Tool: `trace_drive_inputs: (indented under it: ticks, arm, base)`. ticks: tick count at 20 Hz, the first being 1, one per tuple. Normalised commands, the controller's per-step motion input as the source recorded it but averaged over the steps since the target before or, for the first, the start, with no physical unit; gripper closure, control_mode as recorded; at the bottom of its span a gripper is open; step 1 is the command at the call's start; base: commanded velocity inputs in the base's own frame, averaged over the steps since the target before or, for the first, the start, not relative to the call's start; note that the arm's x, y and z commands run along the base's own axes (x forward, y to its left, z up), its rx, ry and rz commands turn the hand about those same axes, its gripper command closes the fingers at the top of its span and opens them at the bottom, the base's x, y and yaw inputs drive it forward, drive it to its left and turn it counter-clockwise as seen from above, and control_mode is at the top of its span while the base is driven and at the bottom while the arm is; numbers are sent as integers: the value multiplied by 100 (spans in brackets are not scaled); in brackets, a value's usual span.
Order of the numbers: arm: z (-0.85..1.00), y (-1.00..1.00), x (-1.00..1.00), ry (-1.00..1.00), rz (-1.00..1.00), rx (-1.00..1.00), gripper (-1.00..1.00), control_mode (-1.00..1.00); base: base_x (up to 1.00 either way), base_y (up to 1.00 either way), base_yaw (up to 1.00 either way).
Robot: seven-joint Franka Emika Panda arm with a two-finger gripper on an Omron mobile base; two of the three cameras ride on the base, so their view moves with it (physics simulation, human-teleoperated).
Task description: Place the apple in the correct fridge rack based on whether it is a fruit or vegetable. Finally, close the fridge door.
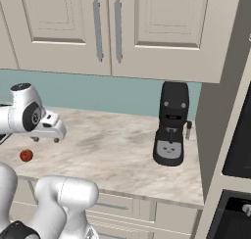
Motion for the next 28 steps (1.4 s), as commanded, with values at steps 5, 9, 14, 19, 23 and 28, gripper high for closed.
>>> trace_drive_inputs:
  ticks: [5,9,14,19,23,28]
  arm:
    - [-37,91,16,2,1,-2,-100,-100]
    - [-45,93,26,0,10,0,-100,-100]
    - [-17,69,0,0,7,-3,-100,-100]
    - [-18,41,0,0,2,-3,-100,-100]
    - [-25,6,0,0,0,0,-100,-100]
    - [-28,0,14,1,0,0,-100,-100]
  base:
    - [0,0,0]
    - [0,0,0]
    - [0,0,0]
    - [0,0,0]
    - [0,0,0]
    - [0,0,0]
